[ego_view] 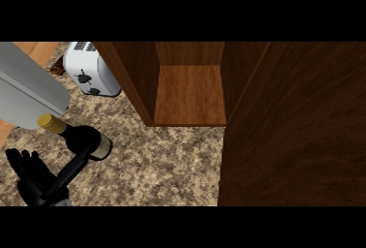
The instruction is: Pick up the wine, place it into the cabinet and close the cabinet
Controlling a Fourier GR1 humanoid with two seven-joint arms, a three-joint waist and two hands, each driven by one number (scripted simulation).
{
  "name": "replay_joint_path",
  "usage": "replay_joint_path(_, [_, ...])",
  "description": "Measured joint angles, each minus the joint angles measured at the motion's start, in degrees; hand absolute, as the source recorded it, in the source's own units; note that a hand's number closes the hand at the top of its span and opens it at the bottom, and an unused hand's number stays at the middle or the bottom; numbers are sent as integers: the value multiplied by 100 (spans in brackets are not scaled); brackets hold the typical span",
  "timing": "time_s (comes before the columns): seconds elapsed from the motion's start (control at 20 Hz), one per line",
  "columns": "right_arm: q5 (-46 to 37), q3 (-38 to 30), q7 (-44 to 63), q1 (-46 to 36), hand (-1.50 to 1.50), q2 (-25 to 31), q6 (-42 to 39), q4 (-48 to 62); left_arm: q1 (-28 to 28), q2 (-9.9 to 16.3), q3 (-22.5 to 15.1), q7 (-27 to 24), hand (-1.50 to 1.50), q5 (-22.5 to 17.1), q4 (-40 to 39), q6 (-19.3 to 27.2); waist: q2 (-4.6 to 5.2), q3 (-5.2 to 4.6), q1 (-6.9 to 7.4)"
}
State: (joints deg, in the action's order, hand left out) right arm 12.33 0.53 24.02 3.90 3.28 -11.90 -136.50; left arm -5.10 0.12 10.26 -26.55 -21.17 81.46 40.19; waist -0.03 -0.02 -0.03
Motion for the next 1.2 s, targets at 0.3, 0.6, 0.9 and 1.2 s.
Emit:
replay_joint_path(0.3, [16,-25,-68,167,-150,-10,-95,-64,241,7,76,-551,-150,-425,-786,-265,1,1,-12])
replay_joint_path(0.6, [-113,92,-78,180,-150,-71,-69,-83,631,18,236,-1305,-150,-848,-1894,-633,3,-2,-18])
replay_joint_path(0.9, [-296,225,-117,224,-150,-141,-49,-120,976,75,495,-1603,-150,-1000,-2597,-973,2,1,-15])
replay_joint_path(1.2, [-398,265,-119,174,-150,-151,-26,-113,1338,83,838,-2178,-150,-1337,-3436,-1580,5,-1,-18])
